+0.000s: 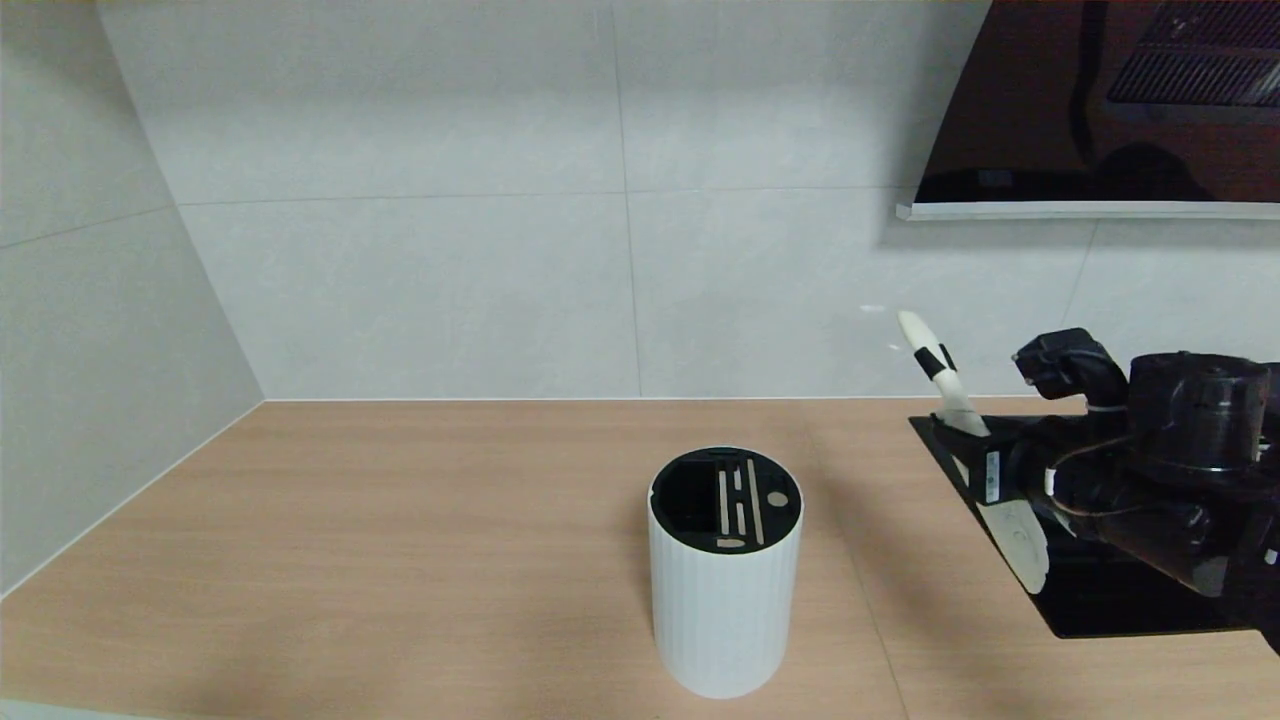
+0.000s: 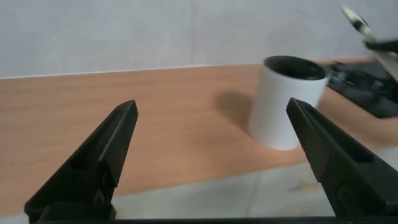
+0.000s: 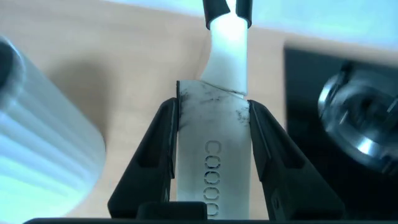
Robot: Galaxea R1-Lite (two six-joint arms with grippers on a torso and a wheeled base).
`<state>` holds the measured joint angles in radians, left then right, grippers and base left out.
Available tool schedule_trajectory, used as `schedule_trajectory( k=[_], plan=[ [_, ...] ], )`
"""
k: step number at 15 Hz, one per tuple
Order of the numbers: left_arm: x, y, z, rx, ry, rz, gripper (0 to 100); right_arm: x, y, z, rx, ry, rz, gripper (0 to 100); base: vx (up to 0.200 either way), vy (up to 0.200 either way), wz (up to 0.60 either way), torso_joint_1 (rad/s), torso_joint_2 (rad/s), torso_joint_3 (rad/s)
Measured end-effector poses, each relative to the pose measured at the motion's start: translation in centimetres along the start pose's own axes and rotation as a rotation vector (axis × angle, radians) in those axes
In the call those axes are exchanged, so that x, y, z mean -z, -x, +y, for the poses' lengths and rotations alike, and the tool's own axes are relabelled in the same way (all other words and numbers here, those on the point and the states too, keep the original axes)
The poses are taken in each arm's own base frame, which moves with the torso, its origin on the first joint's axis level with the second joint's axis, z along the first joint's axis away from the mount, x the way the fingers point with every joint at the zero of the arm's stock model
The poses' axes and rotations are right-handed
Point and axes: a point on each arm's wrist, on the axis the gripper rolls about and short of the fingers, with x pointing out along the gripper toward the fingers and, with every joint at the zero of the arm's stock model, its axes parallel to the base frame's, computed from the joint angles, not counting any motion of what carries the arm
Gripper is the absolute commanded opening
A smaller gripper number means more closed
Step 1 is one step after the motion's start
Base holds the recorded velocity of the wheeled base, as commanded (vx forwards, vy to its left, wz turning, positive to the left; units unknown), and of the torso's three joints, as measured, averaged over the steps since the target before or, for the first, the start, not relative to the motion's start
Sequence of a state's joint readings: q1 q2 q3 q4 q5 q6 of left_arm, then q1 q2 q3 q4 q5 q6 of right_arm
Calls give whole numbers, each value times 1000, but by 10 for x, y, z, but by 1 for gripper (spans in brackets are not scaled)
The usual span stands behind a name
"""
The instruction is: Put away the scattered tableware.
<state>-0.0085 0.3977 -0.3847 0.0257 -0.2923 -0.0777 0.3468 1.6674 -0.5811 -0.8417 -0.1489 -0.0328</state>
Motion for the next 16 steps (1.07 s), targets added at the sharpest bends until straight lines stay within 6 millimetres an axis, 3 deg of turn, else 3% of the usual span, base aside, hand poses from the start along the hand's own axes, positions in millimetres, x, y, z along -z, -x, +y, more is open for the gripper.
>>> schedule_trajectory(
  k=[3,6,8,10,16],
  plan=[
    [-52,-63,9,106,79,68,100,-41,7,26,-85,-17,-48,0,0,0,0,0,0,0],
    [-81,-141,4,265,215,41,100,-68,18,51,-162,-21,-108,0,0,0,0,0,0,0],
    [-85,-184,-9,373,321,2,100,-75,27,70,-220,-24,-111,0,0,0,0,0,0,0],
    [-79,-214,-23,451,388,14,100,-77,36,84,-244,-30,-117,0,0,0,0,0,0,0],
    [-51,-249,-80,645,502,139,100,-71,53,112,-349,-53,-105,0,0,0,0,0,0,0]
  ],
)
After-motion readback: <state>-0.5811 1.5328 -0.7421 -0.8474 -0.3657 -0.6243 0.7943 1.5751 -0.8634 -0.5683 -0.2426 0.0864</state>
